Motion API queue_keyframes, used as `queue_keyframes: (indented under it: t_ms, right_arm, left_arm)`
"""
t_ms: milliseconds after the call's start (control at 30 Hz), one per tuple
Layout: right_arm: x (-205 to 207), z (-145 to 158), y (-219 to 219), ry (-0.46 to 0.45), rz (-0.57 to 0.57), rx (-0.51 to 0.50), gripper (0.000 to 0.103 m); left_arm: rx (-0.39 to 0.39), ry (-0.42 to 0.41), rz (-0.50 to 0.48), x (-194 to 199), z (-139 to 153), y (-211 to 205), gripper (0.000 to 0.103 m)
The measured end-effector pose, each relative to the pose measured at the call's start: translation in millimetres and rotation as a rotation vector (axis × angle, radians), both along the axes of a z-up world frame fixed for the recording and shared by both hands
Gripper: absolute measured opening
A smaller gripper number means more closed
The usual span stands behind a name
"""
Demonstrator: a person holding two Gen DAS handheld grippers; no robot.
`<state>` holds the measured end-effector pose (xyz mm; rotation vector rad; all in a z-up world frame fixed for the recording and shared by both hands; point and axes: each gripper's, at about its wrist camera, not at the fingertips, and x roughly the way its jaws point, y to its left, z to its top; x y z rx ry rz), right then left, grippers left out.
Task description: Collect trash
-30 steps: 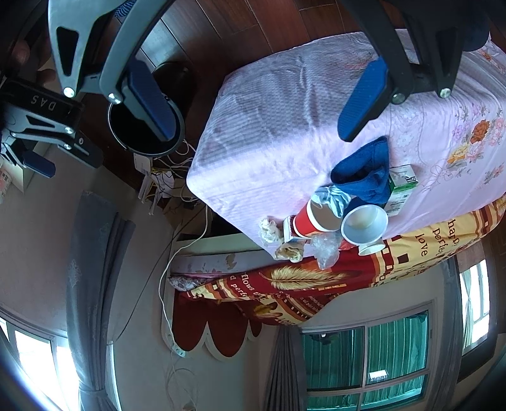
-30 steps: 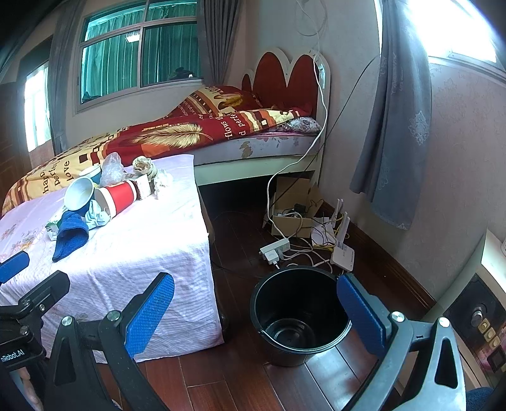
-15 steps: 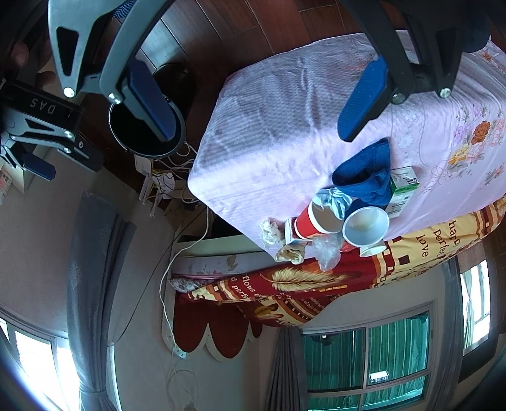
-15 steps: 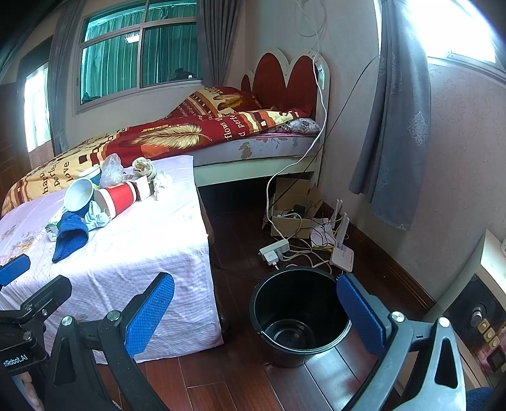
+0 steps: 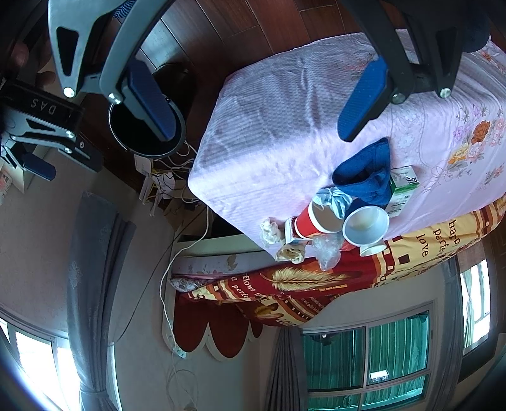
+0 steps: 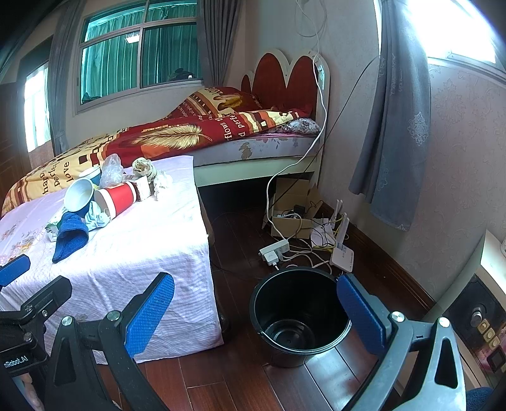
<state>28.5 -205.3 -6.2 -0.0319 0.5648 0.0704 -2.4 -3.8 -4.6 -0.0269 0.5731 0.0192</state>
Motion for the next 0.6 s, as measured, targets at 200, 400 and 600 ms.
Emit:
queue_keyframes:
  t_ms: [200,400,600]
  right_arm:
    - [0,1,1,-0.002,0.003,-0.003,0.103]
    - [1,0,2,0.003,0.007,-0.007,0.103]
    - [2,0,0,-0.018,0.005,0.008,0.103]
  left_arm:
    - [-0.002,0.000,0.003,0,1,0,0.103]
    - [-0.003,-0.001,0.007,1,0,3,0.103]
    - [0.007,-0.001,0.034,3,0,12,0.103]
